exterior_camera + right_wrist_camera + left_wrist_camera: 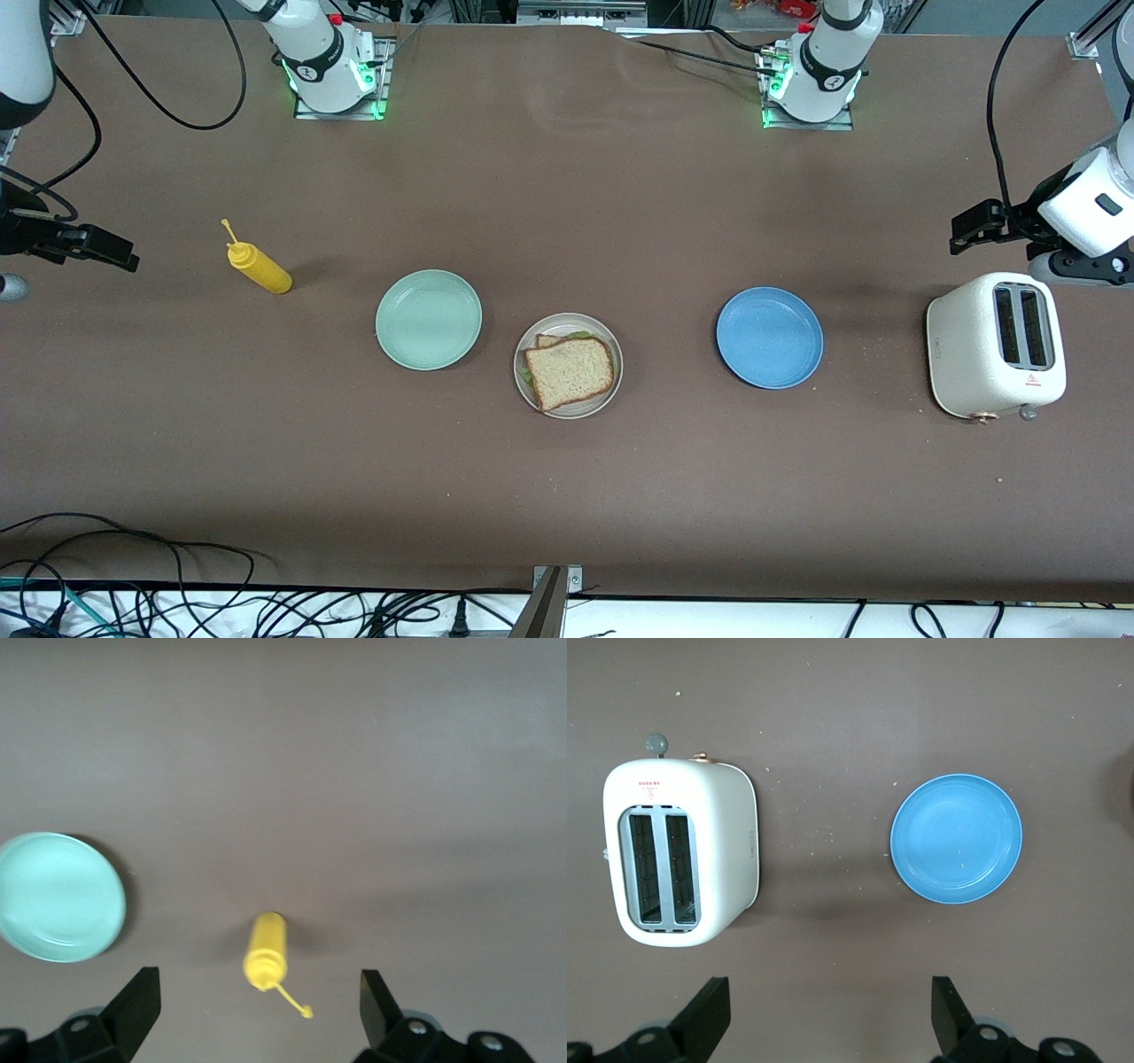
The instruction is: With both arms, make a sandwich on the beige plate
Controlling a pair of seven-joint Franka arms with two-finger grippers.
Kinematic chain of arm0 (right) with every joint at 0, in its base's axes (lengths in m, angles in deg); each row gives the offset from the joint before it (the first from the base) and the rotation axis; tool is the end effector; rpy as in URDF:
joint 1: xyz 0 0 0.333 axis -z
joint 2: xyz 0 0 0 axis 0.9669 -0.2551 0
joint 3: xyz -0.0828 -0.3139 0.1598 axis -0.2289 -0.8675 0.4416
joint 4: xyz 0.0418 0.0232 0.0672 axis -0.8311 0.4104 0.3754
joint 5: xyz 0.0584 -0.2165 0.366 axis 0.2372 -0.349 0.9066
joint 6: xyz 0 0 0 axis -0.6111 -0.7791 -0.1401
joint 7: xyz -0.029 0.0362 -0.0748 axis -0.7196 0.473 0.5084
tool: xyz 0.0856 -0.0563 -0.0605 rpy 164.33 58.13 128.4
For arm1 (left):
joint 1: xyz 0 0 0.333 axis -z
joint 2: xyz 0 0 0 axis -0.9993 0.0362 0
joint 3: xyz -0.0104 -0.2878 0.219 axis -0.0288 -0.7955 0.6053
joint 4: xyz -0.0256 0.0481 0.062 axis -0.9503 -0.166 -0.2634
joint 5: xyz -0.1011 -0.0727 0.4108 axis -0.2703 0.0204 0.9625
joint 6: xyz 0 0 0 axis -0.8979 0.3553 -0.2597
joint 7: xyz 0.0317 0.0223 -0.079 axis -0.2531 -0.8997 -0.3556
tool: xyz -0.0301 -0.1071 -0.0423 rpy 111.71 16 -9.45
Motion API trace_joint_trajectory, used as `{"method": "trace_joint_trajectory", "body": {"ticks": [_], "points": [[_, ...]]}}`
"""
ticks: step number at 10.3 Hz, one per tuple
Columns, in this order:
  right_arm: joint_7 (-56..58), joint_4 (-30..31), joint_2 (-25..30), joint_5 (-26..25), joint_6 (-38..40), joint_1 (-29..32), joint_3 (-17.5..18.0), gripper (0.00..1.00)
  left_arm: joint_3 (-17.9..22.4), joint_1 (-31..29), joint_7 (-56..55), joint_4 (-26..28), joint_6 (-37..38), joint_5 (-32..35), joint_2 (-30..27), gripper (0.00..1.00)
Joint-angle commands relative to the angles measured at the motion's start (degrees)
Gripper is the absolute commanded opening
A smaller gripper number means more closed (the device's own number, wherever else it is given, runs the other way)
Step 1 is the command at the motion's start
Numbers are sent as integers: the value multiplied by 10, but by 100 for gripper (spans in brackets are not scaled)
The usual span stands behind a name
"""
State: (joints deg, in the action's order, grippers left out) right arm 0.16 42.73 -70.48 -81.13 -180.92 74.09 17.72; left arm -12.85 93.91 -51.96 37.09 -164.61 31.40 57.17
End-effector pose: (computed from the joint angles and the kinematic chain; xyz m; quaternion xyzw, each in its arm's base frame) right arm 0.6363 -0.0595 0.5788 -0.9986 0.0524 0.0069 0.0026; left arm 0.6155 0.0047 0.5961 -0.9983 0.0378 0.0428 0.0113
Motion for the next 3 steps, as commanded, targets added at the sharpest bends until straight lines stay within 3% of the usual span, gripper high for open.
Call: {"method": "trace_joint_trajectory", "body": {"ticks": [1,3], "points": [[-4,-29,-20,30,-3,1,0,100,-3,-3,5,-19,13,12,9,100],[-17,-31,-27,36,-16,-10,1,100,-3,-3,4,-19,13,12,9,100]]}}
